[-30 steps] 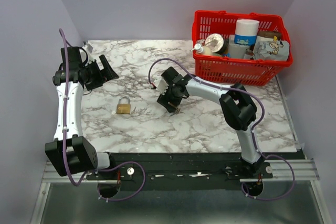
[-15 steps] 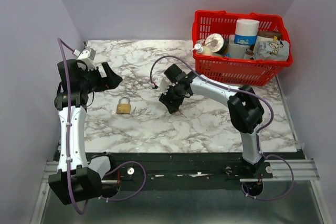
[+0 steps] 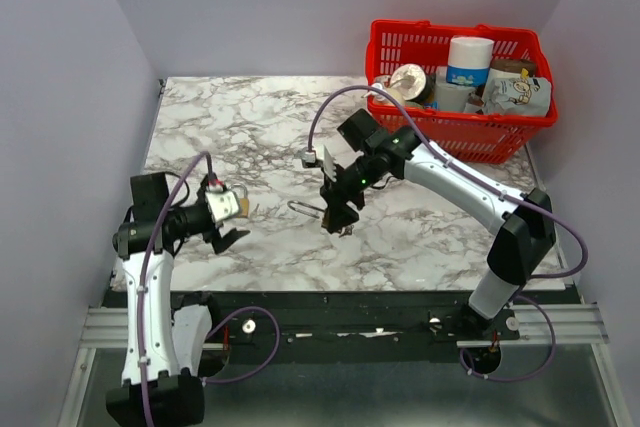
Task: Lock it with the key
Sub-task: Pick up the lock from the center of the board, then lock the lock.
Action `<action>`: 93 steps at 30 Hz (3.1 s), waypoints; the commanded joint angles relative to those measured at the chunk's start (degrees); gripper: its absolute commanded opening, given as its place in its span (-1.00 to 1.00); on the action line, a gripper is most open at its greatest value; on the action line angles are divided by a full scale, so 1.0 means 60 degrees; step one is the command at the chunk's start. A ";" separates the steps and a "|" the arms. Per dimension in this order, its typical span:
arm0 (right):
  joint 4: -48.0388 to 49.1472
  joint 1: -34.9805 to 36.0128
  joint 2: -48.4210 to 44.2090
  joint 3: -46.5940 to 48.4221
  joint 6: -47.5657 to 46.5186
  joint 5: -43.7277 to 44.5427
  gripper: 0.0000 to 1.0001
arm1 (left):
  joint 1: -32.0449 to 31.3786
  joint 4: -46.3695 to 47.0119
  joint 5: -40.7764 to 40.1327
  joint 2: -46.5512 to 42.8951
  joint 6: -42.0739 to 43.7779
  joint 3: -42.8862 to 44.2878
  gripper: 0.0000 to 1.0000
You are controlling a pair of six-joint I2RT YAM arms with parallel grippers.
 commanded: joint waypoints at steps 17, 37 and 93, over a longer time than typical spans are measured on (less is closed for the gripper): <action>-0.1231 0.0351 -0.0530 0.0124 -0.0460 -0.2231 -0.99 | -0.5560 0.2824 -0.1056 0.0684 -0.2180 -0.0320 0.61; -0.1452 0.0689 -0.0545 0.0578 -0.0183 -0.2393 -0.99 | -0.7450 0.3382 -0.2155 0.1138 -0.2458 -0.0570 -0.69; 0.0292 0.0279 -0.2201 -0.1121 -0.0607 -0.1425 -0.99 | -0.7494 0.5094 -0.0983 0.0830 -0.7966 0.0778 -1.00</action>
